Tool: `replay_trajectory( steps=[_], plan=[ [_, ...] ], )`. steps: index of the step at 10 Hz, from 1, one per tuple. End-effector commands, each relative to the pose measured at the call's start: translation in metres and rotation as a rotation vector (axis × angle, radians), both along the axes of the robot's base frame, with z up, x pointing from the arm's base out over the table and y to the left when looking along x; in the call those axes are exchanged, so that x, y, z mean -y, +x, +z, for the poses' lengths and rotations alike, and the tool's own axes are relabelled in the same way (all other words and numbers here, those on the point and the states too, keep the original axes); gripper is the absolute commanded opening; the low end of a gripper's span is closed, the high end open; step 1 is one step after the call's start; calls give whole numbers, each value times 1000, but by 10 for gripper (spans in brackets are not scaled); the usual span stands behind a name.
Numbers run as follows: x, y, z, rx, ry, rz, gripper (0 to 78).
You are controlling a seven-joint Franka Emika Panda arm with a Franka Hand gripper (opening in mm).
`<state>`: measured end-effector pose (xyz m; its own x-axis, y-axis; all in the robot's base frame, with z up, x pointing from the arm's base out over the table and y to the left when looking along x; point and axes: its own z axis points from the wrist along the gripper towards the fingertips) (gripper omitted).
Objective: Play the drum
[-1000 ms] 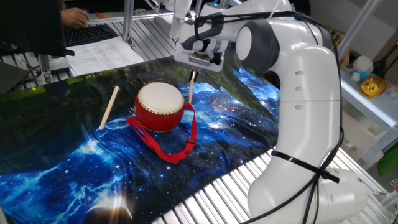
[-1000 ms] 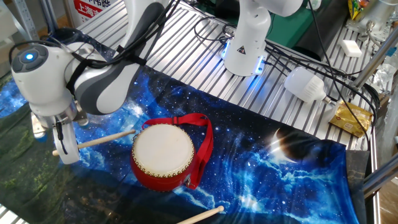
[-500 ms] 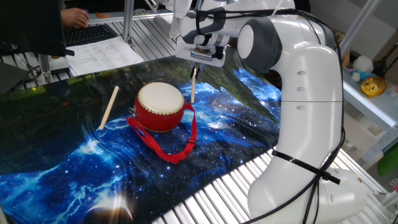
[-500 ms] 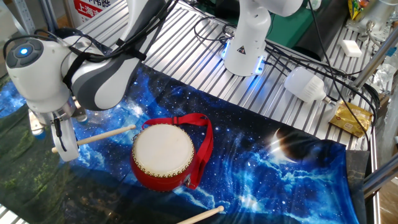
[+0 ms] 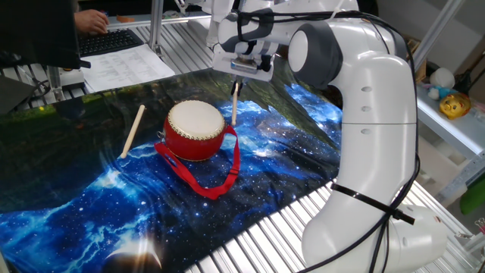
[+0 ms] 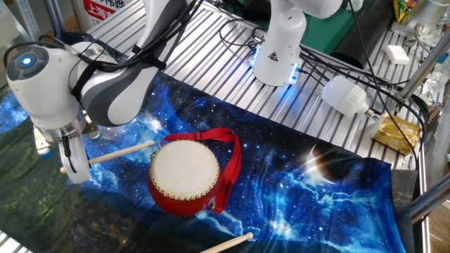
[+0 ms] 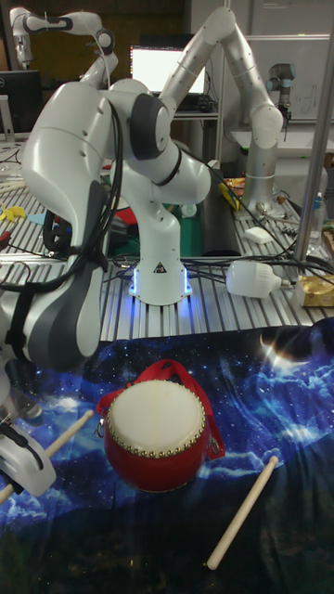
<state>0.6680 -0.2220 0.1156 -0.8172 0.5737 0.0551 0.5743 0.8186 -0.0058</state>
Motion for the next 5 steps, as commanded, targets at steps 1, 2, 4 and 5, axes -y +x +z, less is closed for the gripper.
replay_trajectory(
  steps=[1, 2, 4, 5],
  plan=[
    [-8, 8, 35, -24, -11, 1, 12],
    [-7, 8, 36, -24, -11, -1, 12],
    [-7, 10, 38, -26, -11, -14, 12],
    [-6, 11, 40, -28, -10, -18, 12]
  ],
)
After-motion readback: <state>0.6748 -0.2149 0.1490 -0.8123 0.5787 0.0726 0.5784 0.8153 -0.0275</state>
